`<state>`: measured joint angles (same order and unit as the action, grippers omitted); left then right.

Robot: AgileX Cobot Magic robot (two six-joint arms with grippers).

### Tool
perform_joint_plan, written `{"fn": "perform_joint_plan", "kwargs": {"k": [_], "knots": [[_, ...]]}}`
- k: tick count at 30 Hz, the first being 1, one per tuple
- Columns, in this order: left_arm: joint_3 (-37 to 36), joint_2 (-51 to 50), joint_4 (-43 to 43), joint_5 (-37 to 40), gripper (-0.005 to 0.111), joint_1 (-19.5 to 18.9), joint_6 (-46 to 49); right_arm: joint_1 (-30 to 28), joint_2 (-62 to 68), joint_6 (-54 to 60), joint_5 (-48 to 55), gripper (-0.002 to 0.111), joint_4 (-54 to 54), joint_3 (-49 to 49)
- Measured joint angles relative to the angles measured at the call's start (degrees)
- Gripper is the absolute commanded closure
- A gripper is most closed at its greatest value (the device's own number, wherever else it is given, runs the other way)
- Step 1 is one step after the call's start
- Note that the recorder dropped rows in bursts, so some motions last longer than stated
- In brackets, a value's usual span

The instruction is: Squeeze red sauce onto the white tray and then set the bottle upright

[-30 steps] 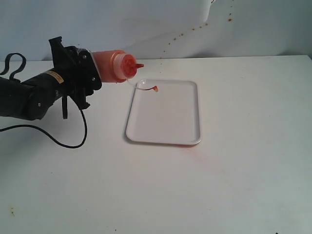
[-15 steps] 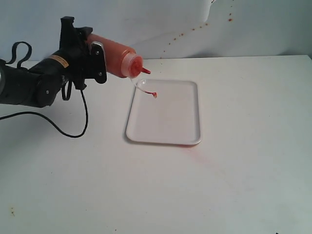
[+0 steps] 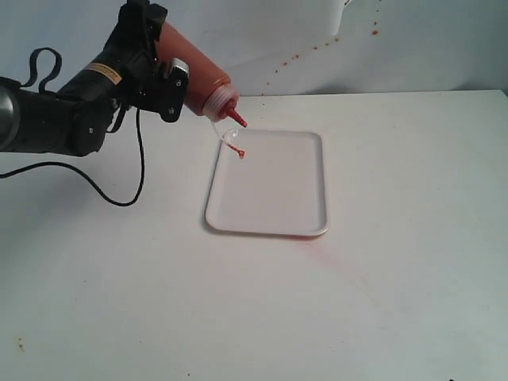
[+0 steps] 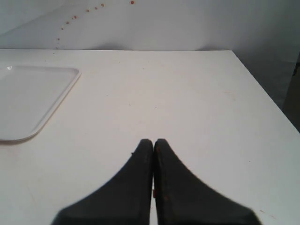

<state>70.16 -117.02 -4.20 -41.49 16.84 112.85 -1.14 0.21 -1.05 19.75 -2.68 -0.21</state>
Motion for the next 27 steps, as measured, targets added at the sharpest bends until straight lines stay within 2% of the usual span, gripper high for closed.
{"fn": "perform_joint_plan", "kwargs": {"k": [10, 27], "knots": [[2.7, 0.0, -2.6, -2.1, 0.107, 2.8, 4.8, 0.0, 0.0, 0.0, 0.0, 0.108, 0.0, 0.0], [3.1, 0.0, -4.0, -2.9, 0.107, 2.8, 8.0, 0.0, 0.0, 0.0, 0.0, 0.108, 0.0, 0.0]]}}
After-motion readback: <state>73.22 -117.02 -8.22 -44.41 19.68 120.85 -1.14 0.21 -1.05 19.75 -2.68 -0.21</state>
